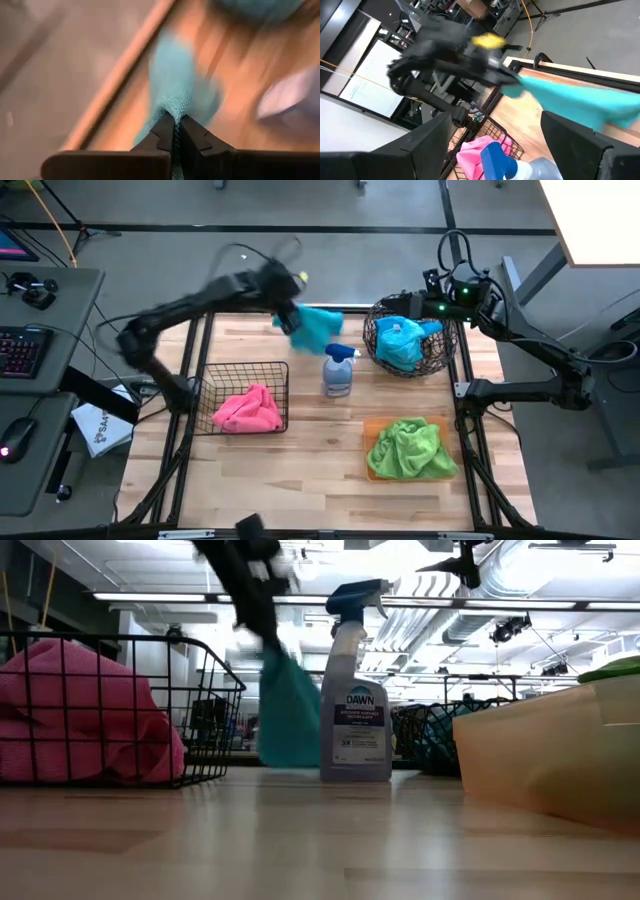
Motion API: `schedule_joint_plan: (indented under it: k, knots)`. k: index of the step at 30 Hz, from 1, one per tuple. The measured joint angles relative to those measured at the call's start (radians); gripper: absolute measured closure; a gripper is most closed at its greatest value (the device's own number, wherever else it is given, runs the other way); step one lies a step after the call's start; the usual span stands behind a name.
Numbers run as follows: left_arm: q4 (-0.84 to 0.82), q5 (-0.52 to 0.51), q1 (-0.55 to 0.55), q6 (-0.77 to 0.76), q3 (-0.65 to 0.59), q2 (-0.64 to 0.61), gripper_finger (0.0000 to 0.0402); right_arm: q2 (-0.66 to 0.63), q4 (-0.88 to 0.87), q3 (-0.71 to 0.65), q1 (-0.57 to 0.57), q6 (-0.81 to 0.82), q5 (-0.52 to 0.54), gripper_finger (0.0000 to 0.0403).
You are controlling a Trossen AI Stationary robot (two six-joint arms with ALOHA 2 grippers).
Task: Sort microfiber towel by color & place in baskets
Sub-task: Put the blue microfiber cloth into the right wire basket
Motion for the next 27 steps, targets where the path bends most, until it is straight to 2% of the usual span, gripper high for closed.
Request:
schedule_joint_plan:
  k: [4,10,15,18,22,27]
  knots:
    - [0.082,0.025,-0.018,0.016,0.026,-0.186,0.0401,0.008,0.040,0.000,0.015,-0.002,0.001,0.0101]
    - [0.173,0.071,-0.104,-0.007,0.086,-0.332,0.0401,0.063,0.266,0.000,0.123,-0.117,-0.002,0.0101]
    - [0.168,0.059,-0.196,-0.050,0.141,-0.345,0.0401,0.163,0.462,0.000,0.241,-0.261,0.015,0.0101]
    - [0.188,0.062,-0.252,-0.064,0.166,-0.343,0.0401,0.223,0.517,0.000,0.310,-0.351,0.073,0.0101]
    - [0.235,0.060,-0.318,-0.074,0.170,-0.341,0.0401,0.280,0.528,0.015,0.385,-0.470,0.152,0.0101]
    - [0.293,0.057,-0.384,-0.106,0.169,-0.342,0.0401,0.350,0.448,0.122,0.459,-0.619,0.285,0.0101]
